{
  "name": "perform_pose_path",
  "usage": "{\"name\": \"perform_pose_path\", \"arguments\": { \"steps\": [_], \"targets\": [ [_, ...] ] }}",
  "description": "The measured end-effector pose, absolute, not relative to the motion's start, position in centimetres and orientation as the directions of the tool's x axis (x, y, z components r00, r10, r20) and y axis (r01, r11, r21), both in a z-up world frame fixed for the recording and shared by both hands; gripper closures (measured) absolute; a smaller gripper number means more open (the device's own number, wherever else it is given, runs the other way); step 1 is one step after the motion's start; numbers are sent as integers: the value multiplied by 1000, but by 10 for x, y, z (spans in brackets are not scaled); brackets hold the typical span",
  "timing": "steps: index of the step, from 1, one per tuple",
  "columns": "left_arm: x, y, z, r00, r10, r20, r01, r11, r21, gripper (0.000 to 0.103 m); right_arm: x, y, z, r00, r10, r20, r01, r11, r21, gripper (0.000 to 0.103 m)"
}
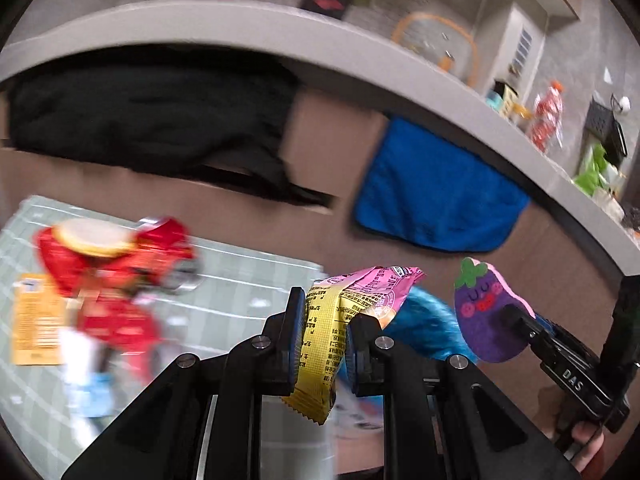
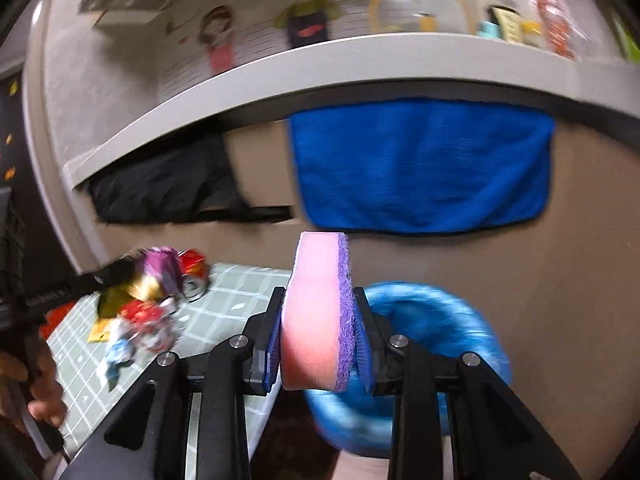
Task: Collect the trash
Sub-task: 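Carry wrapper and sponge to the blue-lined bin and release both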
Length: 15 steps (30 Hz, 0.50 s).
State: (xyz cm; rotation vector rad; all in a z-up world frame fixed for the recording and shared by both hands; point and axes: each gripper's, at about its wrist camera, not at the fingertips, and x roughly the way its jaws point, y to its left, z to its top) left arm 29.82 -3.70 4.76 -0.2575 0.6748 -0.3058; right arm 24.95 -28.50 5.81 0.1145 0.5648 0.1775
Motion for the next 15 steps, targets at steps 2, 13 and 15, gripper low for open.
{"name": "perform_pose_path", "arguments": {
  "steps": [2, 13, 15],
  "targets": [
    [315, -69, 38, 712, -375, -593, 209, 920, -330, 85, 254, -306, 53, 831, 163, -533, -96, 984, 150, 75],
    [363, -164, -18, 649, -350, -676, 247, 937, -249, 84, 295, -367, 2, 767, 53, -640, 29, 993, 118, 75],
    [367, -170, -25, 642, -344, -685, 260, 939, -227, 84, 302, -367, -6, 758, 51, -651, 27, 994, 109, 75]
  ]
}}
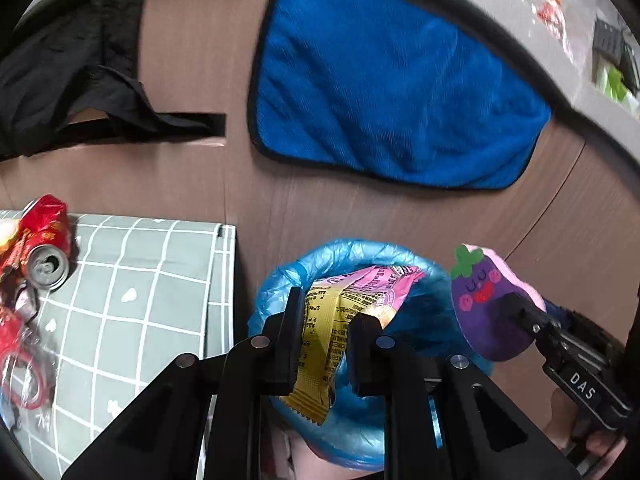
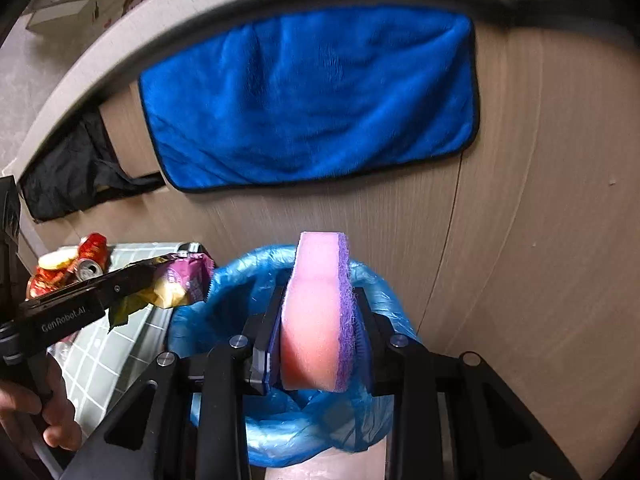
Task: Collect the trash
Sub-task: 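Carry wrapper and sponge to the blue-lined bin and release both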
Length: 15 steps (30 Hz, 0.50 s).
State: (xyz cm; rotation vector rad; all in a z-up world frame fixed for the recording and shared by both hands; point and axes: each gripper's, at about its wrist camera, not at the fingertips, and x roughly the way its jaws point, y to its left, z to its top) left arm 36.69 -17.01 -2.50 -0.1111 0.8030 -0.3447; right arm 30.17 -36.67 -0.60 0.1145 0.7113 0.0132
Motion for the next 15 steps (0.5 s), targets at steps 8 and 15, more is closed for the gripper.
{"name": "perform_pose_path", "arguments": {
  "steps": [8, 15],
  "targets": [
    [386, -170, -42, 576, -421, -701, 297, 907, -300, 75, 321, -362, -29, 741, 76, -668, -6, 994, 106, 71],
    [393, -167, -46, 532, -475, -701, 306, 880, -364, 64, 314, -359, -26, 760, 33, -649, 14, 998, 67, 61]
  ]
}}
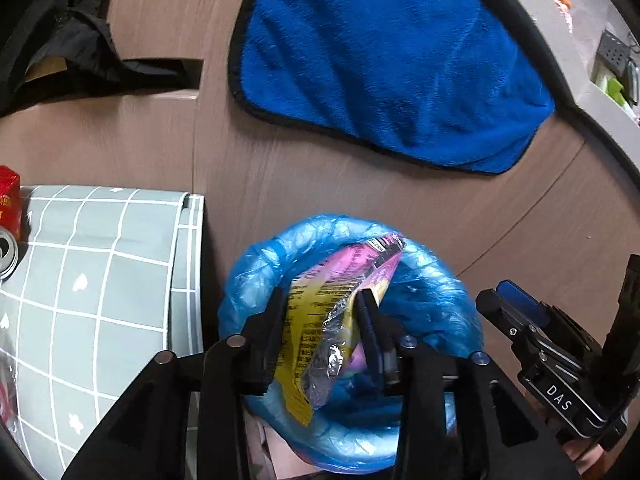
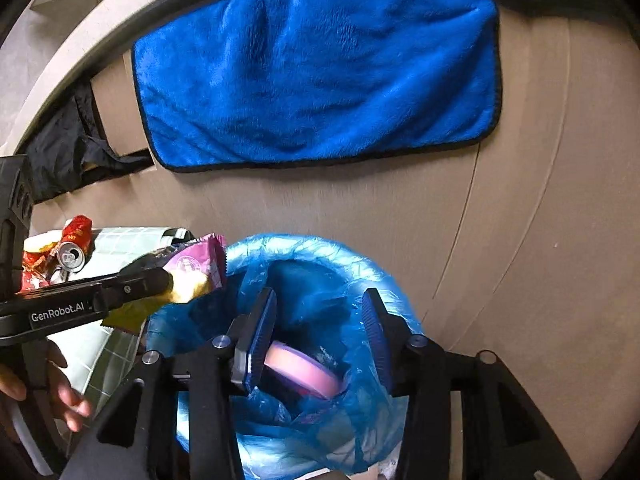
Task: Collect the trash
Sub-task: 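Carry wrapper and sponge to the blue-lined bin and release both, then grasp the white tissue with the left tool while the right tool approaches the red tape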
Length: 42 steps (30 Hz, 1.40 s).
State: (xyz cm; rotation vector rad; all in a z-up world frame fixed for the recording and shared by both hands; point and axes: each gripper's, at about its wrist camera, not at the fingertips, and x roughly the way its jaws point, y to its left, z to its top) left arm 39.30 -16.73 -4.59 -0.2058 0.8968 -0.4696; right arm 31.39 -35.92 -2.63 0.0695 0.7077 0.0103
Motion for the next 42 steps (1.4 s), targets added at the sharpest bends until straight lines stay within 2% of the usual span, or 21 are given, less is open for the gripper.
{"name": "perform_pose_path", "arguments": {
  "steps": [6, 11, 14, 16, 19, 22, 26, 29, 31, 34, 38, 42],
  "targets": [
    [382, -160, -23, 554, -518, -652, 325, 855, -404, 61, 298, -356, -19, 786, 5, -618, 45, 997, 66, 61],
    [395, -166, -18, 479, -606, -635, 364, 795, -485, 59, 282, -351, -14, 796, -34, -604, 89, 994, 61, 61],
    [400, -165, -8, 502, -588, -634, 349, 809, -473, 57, 272, -348, -12, 794, -43, -607, 100, 993, 61, 61],
    [401, -163, -3, 500, -588, -635, 354, 808, -470, 51, 267, -345, -11, 791, -53, -610, 101, 994, 45, 61],
    [398, -162, 3, 529, -585, -615, 374, 811, -451, 48, 260, -343, -9, 794, -59, -605, 99, 994, 34, 61],
    [392, -164, 3, 530, -592, -607, 419, 805, -419, 37, 256, -342, -6, 798, -56, -599, 97, 995, 35, 61],
    [379, -157, 8, 589, -566, -577, 434, 824, -365, 34, 252, -340, -5, 802, -57, -595, 96, 995, 34, 61],
    [370, -134, 14, 603, -562, -566, 421, 827, -372, 33, 249, -336, -3, 803, -38, -595, 84, 995, 49, 61],
    [362, -117, 15, 607, -545, -579, 399, 838, -372, 33, 248, -330, -1, 807, -17, -590, 67, 996, 64, 61],
    [340, -75, 15, 632, -452, -630, 317, 892, -323, 33, 243, -311, 7, 816, 35, -577, 14, 997, 79, 61],
    [303, -4, 20, 705, -359, -612, 219, 930, -294, 33, 237, -263, 23, 824, 121, -553, -104, 993, 61, 61],
    [263, 74, 23, 776, -176, -606, 80, 980, -182, 33, 242, -205, 30, 759, 259, -598, -249, 963, 101, 61]
  ]
}}
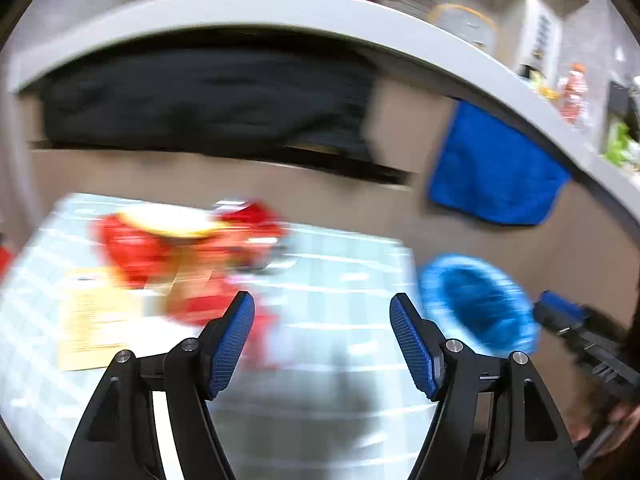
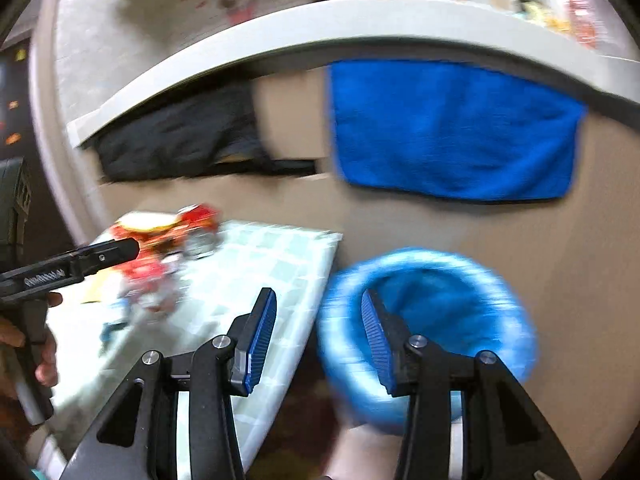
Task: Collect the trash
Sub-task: 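Grasp the white tissue with the left tool while the right tool approaches the red tape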
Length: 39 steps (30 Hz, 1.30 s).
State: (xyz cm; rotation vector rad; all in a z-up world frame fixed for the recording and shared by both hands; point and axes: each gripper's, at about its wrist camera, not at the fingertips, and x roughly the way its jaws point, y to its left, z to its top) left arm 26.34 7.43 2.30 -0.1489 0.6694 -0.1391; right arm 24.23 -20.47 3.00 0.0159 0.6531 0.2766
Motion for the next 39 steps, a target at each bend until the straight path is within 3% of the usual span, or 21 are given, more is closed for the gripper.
{"name": "perform_pose_path", "arguments": {
  "steps": [8, 15, 21, 23, 24, 26, 33, 39],
  "targets": [
    [217, 217, -20, 726, -28, -687, -198, 948, -249, 33, 249, -74, 20, 632, 412, -656, -466, 879, 103, 61],
    [191, 238, -52, 708, -71, -702, -194, 937, -290, 33, 270, 13, -23, 551, 426, -718, -582, 812, 35, 62],
    [197, 234, -58, 710, -129, -692, -165, 925, -342, 33, 305, 52, -55, 570, 307, -762, -545, 836, -71, 62],
    [203, 228, -59, 707, -164, -688, -140, 921, -362, 33, 316, 54, -65, 545, 256, -799, -528, 844, -90, 70],
    [205, 224, -59, 705, -174, -687, -129, 922, -365, 33, 318, 51, -69, 533, 243, -810, -520, 850, -87, 82],
    [210, 215, -57, 704, -186, -685, -105, 927, -359, 33, 320, 33, -69, 520, 259, -814, -490, 871, -36, 96],
    [247, 171, -65, 646, -215, -733, -51, 945, -322, 33, 306, -41, -52, 531, 308, -789, -414, 907, 75, 96],
    [273, 149, -74, 622, -116, -774, -109, 966, -233, 33, 285, -72, -42, 533, 340, -775, -409, 905, 115, 96]
  ]
}}
